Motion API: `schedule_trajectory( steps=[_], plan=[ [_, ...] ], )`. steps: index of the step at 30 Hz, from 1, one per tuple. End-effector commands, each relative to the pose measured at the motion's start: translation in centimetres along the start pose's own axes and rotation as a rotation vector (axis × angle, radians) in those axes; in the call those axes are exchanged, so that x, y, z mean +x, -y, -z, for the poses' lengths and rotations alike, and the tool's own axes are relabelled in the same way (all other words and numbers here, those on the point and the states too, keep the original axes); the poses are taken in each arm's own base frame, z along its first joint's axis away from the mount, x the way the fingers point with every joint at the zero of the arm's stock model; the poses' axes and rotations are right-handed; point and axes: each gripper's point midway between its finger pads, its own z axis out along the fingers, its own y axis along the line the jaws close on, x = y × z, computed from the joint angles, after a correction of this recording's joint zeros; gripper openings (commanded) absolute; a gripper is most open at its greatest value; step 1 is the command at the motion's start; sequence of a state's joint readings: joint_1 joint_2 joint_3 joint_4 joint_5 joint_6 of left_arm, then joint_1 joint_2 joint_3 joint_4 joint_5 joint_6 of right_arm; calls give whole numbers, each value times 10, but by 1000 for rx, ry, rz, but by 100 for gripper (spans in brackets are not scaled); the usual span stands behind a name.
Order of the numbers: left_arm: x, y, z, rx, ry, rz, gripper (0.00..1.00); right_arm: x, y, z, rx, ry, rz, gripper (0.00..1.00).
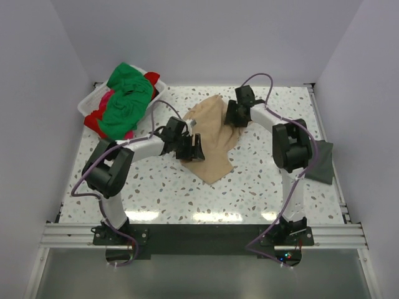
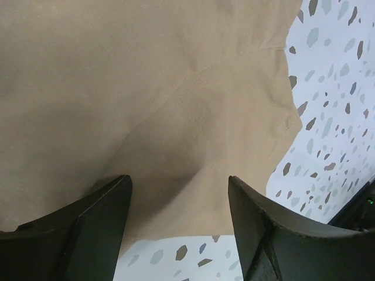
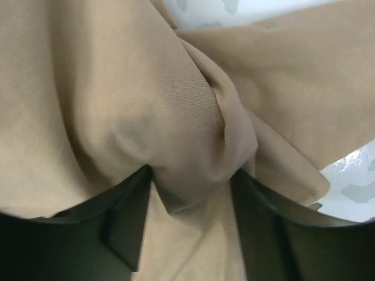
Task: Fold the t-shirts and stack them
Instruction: Flatten the tshirt out
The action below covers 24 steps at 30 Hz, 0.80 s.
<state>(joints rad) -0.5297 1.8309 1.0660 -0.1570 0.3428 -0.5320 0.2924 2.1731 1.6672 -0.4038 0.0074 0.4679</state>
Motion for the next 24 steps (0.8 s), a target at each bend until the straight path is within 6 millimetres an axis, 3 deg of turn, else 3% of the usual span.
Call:
schedule_trajectory(
  steps=[1,4,6,7,8,9,10,11,14,15,19,21,23,24],
  plan=[
    [6,-19,-1,-14,-38,74,72,9,-2,6,16,-75,9,55],
    [3,-39,4,-45,-29,117,72,38,1,14,1,-187,0,27],
    [-3,-50,7,-80,-12,120,72,69,9,19,7,-267,-17,17],
    [-5,-58,10,-100,-9,119,72,72,6,32,-8,-269,-23,10],
    [-12,-63,12,-120,8,111,72,82,8,37,0,-284,-27,9],
    [-13,-69,14,-140,6,110,72,104,16,42,23,-326,-36,9],
    [-17,-71,14,-150,10,83,72,106,13,55,11,-316,-40,9],
    [-26,-73,14,-168,24,66,72,127,19,62,26,-356,-40,9],
    [-42,-73,13,-183,36,5,72,142,14,87,7,-357,-54,11],
    [-47,-71,14,-176,44,-11,72,156,15,91,13,-382,-48,11],
    [-78,-44,38,-134,132,-128,73,158,14,108,16,-379,-37,23],
    [-89,-33,54,-131,176,-158,73,145,11,111,18,-353,-22,36],
    [-93,-24,79,-141,214,-183,73,140,9,116,28,-362,-10,43],
    [-93,-27,88,-173,229,-182,73,129,4,119,21,-339,-4,47]
  ],
)
